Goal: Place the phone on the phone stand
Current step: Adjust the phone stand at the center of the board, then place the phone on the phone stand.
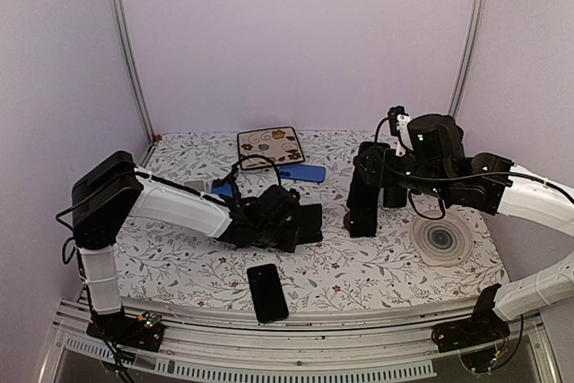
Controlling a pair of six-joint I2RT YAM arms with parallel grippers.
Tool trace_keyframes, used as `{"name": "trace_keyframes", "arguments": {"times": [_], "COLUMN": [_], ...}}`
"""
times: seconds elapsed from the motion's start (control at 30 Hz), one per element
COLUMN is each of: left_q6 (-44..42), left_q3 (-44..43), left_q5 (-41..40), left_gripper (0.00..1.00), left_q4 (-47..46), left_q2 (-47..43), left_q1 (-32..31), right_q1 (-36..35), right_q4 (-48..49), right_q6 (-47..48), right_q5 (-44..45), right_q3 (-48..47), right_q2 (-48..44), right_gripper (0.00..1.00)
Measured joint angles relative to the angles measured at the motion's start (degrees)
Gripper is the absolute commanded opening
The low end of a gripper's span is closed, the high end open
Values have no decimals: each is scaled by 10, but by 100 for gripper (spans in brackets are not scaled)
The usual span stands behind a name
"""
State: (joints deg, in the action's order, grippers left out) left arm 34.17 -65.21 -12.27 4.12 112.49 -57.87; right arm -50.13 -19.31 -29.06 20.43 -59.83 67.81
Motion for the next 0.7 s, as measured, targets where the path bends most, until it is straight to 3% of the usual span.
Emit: {"name": "trace_keyframes", "arguments": {"times": [0.7], "left_q6": [-1], "left_q3": [92], "left_q5": [11], "left_gripper": [0], "left_q4": [-22], "left_q2": [-181], "left_q1": [2], "right_q1": [-70], "right_q4": [26], "right_q6": [4], "right_q5": [45], "right_q3": [-40], "right_q2": [114], "right_gripper": [9]}}
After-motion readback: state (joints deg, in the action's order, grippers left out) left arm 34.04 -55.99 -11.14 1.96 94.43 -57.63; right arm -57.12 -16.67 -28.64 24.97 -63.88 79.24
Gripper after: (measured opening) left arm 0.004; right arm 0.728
